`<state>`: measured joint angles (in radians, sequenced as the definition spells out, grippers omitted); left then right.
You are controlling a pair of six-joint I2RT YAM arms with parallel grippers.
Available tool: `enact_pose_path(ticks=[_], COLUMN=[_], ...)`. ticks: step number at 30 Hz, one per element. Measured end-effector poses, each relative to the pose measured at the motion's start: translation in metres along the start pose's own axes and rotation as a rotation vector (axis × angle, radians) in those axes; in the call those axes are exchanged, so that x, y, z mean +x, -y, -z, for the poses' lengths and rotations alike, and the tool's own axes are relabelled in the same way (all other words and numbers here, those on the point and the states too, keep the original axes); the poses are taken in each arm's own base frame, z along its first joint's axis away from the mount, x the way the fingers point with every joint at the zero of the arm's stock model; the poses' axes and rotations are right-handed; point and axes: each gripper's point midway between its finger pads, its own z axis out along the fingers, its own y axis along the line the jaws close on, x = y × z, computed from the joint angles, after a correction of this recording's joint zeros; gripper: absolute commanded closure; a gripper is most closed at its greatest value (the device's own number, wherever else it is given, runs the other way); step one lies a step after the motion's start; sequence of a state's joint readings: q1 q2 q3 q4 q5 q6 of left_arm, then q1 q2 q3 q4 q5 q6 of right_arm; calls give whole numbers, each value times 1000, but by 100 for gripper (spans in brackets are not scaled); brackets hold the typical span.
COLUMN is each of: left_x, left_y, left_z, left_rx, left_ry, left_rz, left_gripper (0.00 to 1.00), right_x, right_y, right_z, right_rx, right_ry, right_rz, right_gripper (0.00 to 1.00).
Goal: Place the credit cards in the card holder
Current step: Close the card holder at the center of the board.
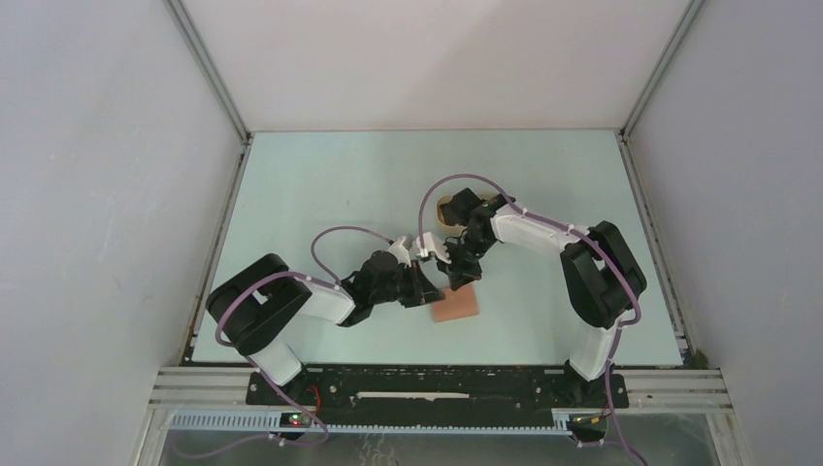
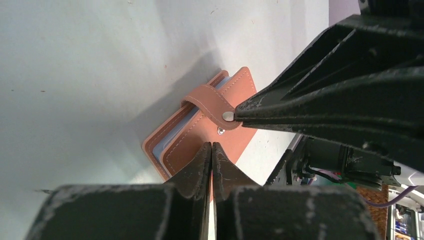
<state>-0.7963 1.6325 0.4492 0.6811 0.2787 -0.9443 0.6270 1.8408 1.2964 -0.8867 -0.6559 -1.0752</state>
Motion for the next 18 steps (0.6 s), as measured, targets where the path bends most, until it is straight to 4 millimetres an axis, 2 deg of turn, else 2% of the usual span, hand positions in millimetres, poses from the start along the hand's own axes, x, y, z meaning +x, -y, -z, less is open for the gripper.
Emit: enact_pose_path(ticks=[8,18], left_x=[-1,-1], left_y=[0,0], left_z=[0,0], left_rx=[-3,-3], left_ry=[6,6], left_rz=[0,0], left_gripper=[95,95], right_x=[8,8], right_y=[-5,-7], right_z=[-7,-8], right_rx=[34,63], right_ry=[-64,-99], right_rz=[94,160], right_gripper=[100,100])
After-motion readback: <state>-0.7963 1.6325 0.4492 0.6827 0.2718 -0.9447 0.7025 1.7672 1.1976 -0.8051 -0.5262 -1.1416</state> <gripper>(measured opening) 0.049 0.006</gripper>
